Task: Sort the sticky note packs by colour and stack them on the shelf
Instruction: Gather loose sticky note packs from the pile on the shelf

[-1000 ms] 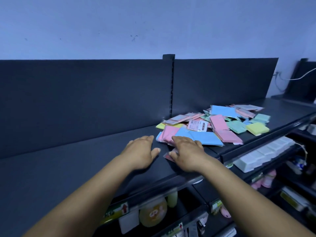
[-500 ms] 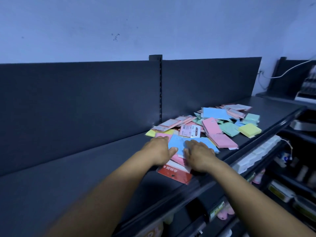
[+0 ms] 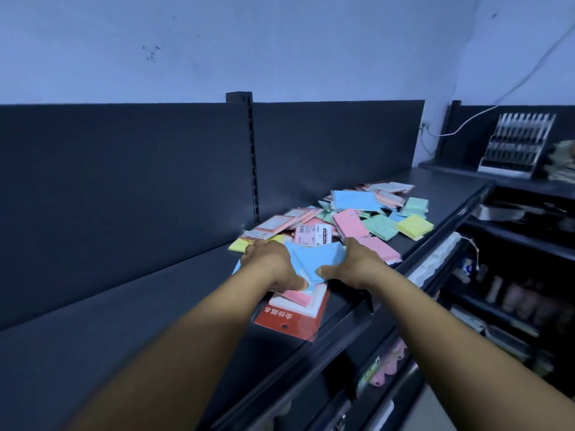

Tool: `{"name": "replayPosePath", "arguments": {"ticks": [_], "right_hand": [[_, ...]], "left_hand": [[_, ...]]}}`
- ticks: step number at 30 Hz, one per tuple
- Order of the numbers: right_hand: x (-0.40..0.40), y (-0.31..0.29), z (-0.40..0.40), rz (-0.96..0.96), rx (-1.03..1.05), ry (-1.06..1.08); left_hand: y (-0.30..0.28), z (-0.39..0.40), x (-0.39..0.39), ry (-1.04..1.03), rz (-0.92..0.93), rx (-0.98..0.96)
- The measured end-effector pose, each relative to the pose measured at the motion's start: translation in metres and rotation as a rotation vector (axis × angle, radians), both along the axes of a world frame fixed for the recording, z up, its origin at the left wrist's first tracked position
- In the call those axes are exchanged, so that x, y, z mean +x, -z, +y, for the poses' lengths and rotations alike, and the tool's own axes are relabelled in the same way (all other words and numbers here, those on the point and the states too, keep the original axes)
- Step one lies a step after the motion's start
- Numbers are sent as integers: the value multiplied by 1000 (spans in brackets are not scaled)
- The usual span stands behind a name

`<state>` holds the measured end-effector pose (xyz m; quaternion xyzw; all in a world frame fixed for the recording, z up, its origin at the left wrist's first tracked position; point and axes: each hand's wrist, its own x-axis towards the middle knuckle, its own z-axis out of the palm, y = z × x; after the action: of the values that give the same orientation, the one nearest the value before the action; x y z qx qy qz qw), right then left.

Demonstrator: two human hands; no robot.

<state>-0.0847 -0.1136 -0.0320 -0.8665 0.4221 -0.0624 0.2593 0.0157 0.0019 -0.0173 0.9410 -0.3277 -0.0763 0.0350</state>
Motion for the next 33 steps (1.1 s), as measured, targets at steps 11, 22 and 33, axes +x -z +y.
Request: {"name": "replayPosePath", "arguments": {"ticks": [11, 22, 33], "right_hand": [[12, -3, -31, -376, 119, -79], [44, -22, 19, -613, 262, -395], [95, -26, 165, -515, 365, -735]], "left_hand": [[-6, 8, 3, -212, 230, -421], [-15, 105, 13, -480, 241, -1085], [-17, 280, 2, -735, -62, -1099]]}}
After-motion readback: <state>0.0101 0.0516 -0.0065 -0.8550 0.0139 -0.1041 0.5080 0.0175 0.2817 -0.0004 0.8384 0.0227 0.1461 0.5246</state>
